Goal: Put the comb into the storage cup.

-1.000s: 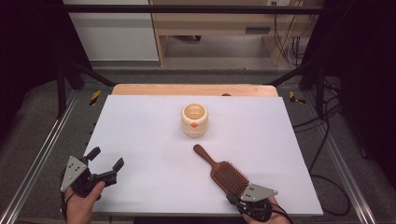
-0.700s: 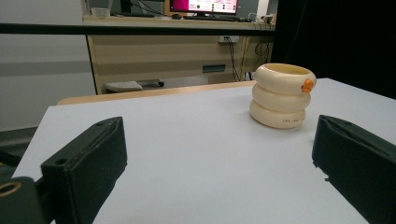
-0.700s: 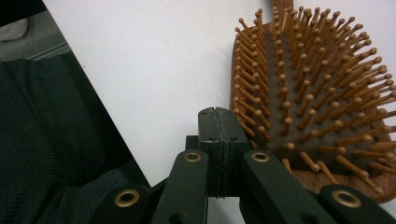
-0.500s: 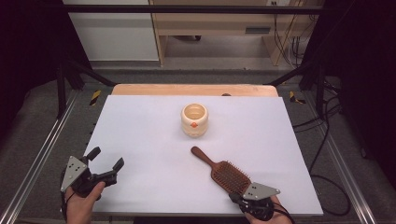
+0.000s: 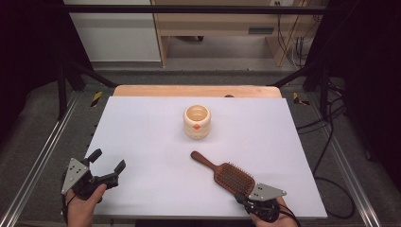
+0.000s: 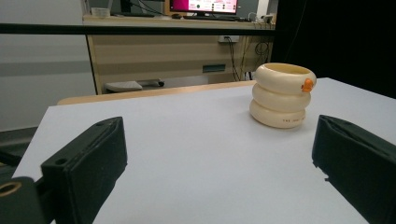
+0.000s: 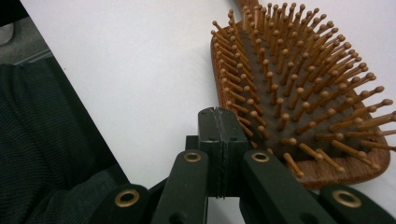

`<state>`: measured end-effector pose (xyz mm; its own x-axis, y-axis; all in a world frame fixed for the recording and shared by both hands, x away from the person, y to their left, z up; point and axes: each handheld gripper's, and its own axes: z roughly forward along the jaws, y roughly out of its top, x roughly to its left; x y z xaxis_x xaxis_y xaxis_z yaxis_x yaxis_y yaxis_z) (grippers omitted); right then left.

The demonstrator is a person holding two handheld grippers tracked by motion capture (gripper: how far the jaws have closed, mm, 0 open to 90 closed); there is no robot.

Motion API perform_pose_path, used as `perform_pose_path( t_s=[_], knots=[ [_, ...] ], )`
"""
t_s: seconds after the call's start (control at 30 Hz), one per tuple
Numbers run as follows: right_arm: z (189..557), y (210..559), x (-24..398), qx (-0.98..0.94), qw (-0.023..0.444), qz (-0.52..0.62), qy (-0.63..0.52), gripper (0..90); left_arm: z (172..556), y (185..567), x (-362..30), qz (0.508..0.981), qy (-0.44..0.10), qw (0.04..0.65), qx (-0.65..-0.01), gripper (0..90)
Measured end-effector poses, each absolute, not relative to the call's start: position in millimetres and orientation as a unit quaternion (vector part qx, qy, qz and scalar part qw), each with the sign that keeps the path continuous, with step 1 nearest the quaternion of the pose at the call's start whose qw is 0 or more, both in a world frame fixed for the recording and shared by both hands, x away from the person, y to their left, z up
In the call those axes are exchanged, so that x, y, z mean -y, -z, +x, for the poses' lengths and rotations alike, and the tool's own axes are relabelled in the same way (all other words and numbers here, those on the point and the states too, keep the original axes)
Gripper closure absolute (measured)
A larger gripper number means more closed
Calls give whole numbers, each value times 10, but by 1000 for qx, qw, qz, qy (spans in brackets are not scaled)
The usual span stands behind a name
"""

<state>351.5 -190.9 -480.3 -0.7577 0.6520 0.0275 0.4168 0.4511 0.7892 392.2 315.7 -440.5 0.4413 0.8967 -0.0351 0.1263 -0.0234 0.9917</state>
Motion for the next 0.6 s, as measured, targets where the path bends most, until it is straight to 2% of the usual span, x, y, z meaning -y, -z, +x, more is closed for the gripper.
perform_pose_path(
  t_s=[0.6],
  knots=[
    [3539,4803,1929,-839,144,321,-415,900,3924,4405,-3155,632,-339,568,-405,37]
  ],
)
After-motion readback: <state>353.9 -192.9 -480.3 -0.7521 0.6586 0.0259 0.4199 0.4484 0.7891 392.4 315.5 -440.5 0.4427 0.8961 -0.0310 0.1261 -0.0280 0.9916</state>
